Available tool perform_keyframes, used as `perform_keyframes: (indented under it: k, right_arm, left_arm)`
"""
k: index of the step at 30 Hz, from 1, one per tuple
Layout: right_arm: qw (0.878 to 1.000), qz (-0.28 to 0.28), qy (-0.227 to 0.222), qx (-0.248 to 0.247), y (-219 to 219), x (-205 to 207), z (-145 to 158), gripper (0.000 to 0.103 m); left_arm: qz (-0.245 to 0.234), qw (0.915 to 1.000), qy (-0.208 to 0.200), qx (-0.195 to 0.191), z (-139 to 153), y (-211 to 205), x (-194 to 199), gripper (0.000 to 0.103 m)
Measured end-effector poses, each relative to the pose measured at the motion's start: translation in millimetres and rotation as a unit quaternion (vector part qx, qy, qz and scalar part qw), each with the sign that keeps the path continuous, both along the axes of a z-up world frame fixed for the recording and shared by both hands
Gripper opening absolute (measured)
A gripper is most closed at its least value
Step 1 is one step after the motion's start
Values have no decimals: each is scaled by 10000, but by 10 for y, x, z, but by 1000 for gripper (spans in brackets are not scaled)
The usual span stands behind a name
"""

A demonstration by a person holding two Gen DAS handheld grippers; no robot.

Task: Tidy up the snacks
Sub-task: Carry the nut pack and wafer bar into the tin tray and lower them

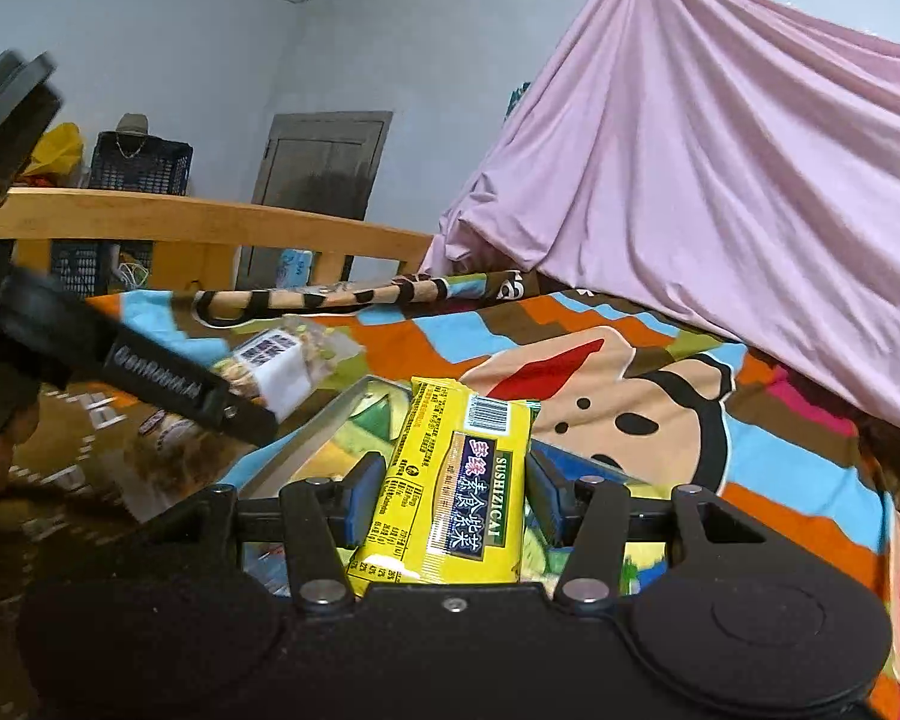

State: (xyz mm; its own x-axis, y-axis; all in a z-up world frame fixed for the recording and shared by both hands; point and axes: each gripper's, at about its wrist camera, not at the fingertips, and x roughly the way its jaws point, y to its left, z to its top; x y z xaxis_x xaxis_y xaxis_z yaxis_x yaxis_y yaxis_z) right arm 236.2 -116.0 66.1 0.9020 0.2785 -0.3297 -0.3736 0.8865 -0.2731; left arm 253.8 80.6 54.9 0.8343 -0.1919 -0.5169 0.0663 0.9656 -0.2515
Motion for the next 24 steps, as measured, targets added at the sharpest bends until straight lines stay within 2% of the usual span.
perform_keyframes:
  k: [6, 11, 15, 24]
  right_arm:
    - [9991, -209, 344, -116, 19, 565, -134, 53]
    - [9965, -244, 731, -311, 91, 875, -296, 53]
    - [9936, -335, 1018, -358, 123, 1037, -426, 53]
    - [9902, -364, 1269, -451, 183, 1164, -585, 53]
  left_arm:
    - [-4, 9999, 103, -111, -293, -37, 357, 39]
    - [-101, 9997, 189, 65, -483, -162, 491, 39]
    - [-155, 9988, 327, 315, -599, -236, 567, 39]
    - [-127, 9980, 518, 345, -740, -247, 632, 39]
